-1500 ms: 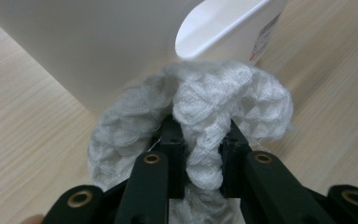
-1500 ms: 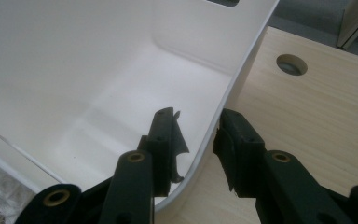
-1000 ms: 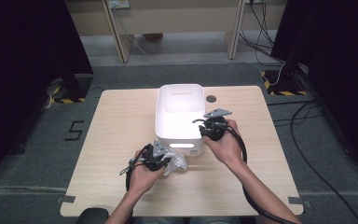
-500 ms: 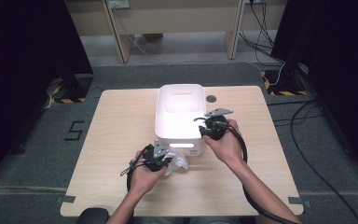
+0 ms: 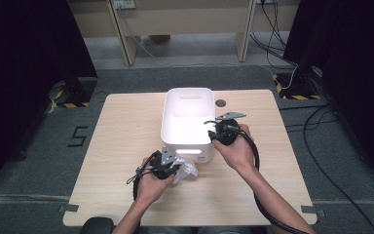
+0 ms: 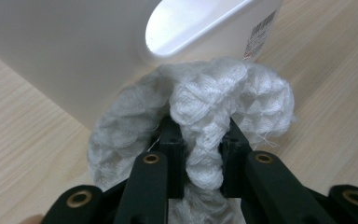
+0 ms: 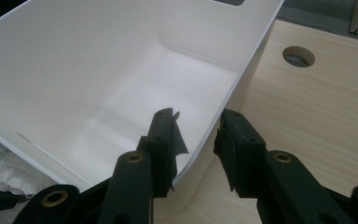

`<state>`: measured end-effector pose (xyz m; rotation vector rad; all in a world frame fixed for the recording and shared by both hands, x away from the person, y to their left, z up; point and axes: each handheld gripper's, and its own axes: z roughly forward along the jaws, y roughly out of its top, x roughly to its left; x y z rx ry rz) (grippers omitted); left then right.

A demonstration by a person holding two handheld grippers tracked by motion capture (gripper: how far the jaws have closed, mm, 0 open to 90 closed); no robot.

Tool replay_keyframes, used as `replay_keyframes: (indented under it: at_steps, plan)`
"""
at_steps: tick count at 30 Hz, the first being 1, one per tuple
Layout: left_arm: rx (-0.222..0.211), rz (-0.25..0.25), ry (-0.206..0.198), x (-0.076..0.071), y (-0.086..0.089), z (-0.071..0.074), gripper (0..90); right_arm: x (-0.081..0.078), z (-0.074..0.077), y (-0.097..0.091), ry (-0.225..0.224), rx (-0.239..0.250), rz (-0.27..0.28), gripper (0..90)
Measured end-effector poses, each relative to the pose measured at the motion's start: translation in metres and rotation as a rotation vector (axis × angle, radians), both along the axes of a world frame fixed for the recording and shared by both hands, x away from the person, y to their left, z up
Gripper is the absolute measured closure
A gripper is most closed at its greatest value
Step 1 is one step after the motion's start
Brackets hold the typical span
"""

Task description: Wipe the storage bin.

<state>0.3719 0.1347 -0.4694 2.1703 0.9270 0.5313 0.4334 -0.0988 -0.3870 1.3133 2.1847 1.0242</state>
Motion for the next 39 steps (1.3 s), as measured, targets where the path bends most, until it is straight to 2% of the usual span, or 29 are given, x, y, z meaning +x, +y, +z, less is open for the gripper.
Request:
replay_keyframes:
  at_steps: [13, 30, 39]
  plan:
    - [-0.024, 0.003, -0.022, -0.002, -0.003, 0.005, 76.2, -0.001, 0.000, 0.001, -0.004, -0.005, 0.001, 67.7]
    - [-0.074, 0.018, -0.079, -0.010, -0.007, 0.033, 76.3, -0.002, -0.001, 0.002, -0.010, -0.003, -0.007, 67.7]
    - [-0.079, 0.019, -0.091, -0.011, -0.007, 0.044, 76.3, -0.002, -0.001, 0.003, -0.011, -0.004, -0.008, 67.6]
